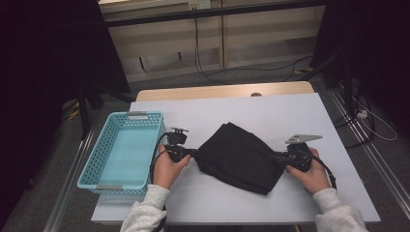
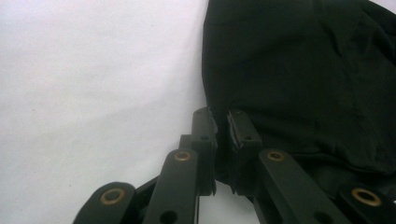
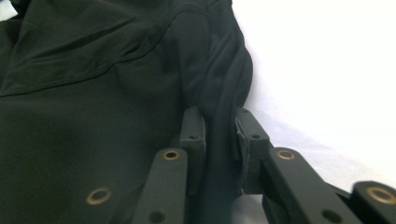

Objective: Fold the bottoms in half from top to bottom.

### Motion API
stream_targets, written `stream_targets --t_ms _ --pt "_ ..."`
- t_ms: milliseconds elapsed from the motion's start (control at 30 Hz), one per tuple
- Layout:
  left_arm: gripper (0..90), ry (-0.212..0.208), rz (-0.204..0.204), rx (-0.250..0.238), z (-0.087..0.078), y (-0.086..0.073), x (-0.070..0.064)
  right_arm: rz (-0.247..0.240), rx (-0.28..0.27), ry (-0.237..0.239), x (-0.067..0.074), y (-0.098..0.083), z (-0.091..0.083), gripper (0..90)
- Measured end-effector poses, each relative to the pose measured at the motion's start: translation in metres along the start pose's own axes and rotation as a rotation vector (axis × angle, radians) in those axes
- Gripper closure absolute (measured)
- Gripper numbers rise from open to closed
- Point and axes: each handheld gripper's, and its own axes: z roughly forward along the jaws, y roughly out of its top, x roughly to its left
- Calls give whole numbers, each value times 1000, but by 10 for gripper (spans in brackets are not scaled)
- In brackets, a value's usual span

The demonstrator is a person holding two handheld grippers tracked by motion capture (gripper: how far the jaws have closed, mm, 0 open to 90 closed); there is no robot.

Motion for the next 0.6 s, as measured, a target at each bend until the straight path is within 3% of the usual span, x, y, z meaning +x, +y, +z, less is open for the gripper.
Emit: stream_targets --t_ms 133,333,600 --pt "744 15 5 -21 -2 0 1 19 13 4 1 1 -2 806" --pt "408 1 7 -33 -1 -3 -1 36 26 -12 4 -1 -7 812" --pt "287 8 -11 -31 6 -10 -1 67 40 14 14 -10 -17 813"
